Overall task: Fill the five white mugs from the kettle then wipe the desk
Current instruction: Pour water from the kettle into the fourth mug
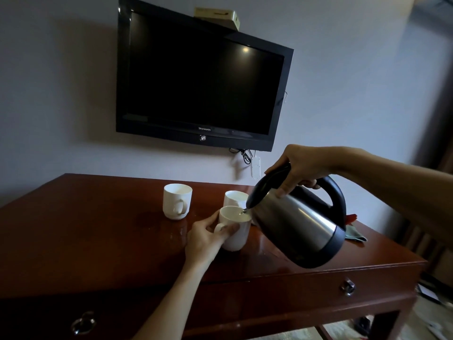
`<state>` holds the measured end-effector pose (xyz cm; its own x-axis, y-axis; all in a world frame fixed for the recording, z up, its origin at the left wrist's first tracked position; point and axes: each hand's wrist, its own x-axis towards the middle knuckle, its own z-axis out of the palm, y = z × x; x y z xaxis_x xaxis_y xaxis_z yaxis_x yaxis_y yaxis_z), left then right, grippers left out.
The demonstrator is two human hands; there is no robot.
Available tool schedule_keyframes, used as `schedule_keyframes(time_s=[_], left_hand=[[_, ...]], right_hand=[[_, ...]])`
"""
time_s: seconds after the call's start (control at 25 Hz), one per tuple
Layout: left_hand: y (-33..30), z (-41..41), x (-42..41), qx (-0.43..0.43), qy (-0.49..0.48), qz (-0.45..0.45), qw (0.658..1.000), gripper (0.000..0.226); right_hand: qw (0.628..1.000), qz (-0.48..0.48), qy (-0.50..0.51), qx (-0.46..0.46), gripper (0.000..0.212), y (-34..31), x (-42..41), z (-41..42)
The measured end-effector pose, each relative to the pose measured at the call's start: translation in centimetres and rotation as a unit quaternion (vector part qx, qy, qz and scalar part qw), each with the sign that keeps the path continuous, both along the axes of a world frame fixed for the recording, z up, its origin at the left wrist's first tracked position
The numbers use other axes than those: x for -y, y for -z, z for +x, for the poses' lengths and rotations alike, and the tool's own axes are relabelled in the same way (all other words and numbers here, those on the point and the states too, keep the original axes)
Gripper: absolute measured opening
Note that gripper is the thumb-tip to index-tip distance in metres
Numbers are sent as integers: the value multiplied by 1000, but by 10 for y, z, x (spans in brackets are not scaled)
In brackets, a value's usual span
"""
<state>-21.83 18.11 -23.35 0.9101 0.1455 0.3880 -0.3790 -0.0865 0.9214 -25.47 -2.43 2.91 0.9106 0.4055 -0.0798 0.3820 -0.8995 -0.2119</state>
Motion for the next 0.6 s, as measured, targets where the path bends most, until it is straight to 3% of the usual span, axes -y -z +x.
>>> schedule_keyframes(time_s=[0.28,0.6], left_hand=[[-1,1,1,-6,-9,13,1000,91],[-4,-5,0,-10,-11,18,1000,83]], right_hand=[[1000,-24,-5,3,47,-4,-5,2],[1000,-30,5,-6,50,-5,-1,6]])
